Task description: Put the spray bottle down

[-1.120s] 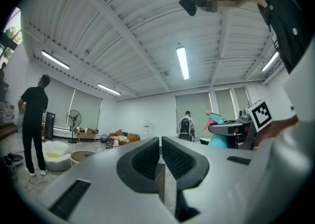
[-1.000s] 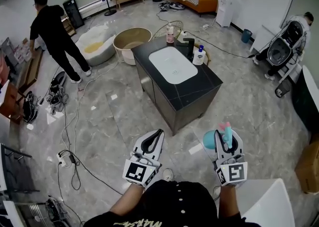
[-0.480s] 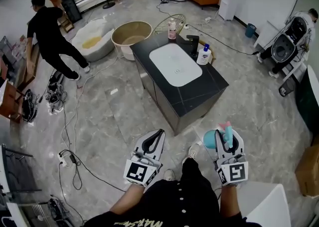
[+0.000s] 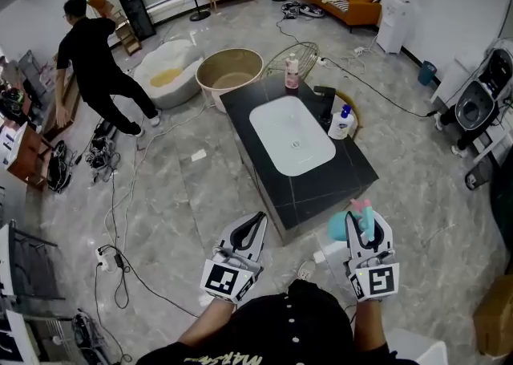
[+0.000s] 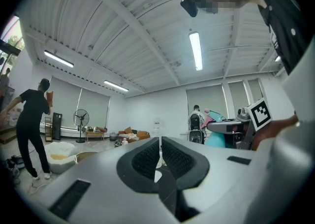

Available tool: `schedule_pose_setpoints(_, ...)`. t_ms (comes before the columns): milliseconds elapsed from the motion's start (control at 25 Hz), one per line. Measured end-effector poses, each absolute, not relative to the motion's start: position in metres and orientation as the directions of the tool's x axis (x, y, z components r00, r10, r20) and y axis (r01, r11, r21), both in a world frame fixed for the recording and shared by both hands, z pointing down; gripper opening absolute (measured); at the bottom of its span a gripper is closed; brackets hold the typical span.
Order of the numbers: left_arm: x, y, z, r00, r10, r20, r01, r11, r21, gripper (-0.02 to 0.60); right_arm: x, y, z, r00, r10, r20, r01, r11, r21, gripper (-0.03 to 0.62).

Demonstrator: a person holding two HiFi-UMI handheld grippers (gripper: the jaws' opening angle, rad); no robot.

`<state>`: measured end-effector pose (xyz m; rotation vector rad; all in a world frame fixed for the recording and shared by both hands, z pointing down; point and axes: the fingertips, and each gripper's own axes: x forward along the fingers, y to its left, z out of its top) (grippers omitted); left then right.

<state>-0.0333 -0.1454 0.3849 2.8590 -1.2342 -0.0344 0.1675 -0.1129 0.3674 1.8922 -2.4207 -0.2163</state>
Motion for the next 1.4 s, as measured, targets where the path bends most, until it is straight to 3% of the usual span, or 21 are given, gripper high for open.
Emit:
schedule_pose_setpoints(440,0.041,-0.23,0.382,0.639,-0.769,-0.029,-0.767,-0.64,0.049,0.023,0.233,-0.211,0.36,-0.318,-0.948,-0.028,-0.936,0.309,0.166,0.118)
schedule_pose_setpoints(1400,0.006,-0.303,0.379,0.655,-0.755,-0.007,-0.754,-0.655,0.043,0.023,0.194,-0.292,0.371,-0.323,-0.946,0.004,-0.935,0.32,0.151,0.118)
